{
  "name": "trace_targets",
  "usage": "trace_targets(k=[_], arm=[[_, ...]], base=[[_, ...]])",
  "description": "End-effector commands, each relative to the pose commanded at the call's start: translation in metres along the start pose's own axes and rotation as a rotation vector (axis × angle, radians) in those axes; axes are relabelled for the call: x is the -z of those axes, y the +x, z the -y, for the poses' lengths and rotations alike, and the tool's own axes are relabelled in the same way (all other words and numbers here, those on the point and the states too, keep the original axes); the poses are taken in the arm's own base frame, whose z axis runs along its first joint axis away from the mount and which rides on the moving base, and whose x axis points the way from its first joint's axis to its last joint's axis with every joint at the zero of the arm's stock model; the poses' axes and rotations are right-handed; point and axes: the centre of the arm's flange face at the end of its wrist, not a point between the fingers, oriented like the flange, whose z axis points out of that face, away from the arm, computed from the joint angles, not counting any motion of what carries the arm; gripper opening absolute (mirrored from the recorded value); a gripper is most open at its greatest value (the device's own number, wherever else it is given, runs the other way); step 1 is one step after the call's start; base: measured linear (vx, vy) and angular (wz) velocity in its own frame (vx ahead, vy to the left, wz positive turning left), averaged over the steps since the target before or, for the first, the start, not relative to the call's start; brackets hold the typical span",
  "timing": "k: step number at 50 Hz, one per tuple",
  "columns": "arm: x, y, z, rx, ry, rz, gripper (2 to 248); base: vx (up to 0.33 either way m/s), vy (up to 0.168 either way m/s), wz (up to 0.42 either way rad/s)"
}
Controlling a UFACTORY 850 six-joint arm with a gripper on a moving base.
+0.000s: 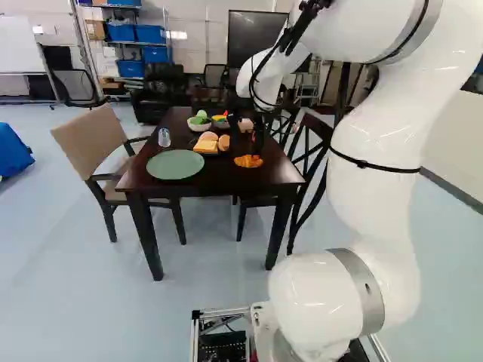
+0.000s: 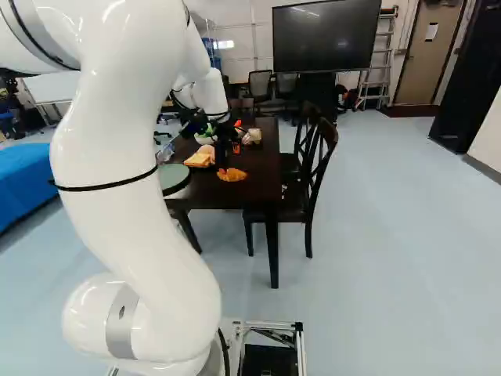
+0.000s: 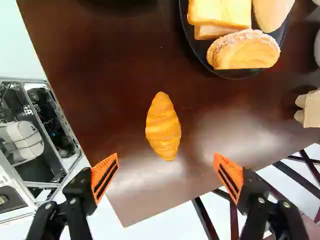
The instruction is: Move the croissant to the empty plate
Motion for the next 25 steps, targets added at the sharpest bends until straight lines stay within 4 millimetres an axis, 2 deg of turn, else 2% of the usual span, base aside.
trace_targets(k=[13, 25], arm=[[0.000, 0.001, 0.000, 0.001, 0.000, 0.000, 247], [-0.002, 0.012, -0.005, 0.017, -0.003, -0.006, 247]], base=[[0.000, 0.000, 0.000], [0.000, 0.000, 0.000]])
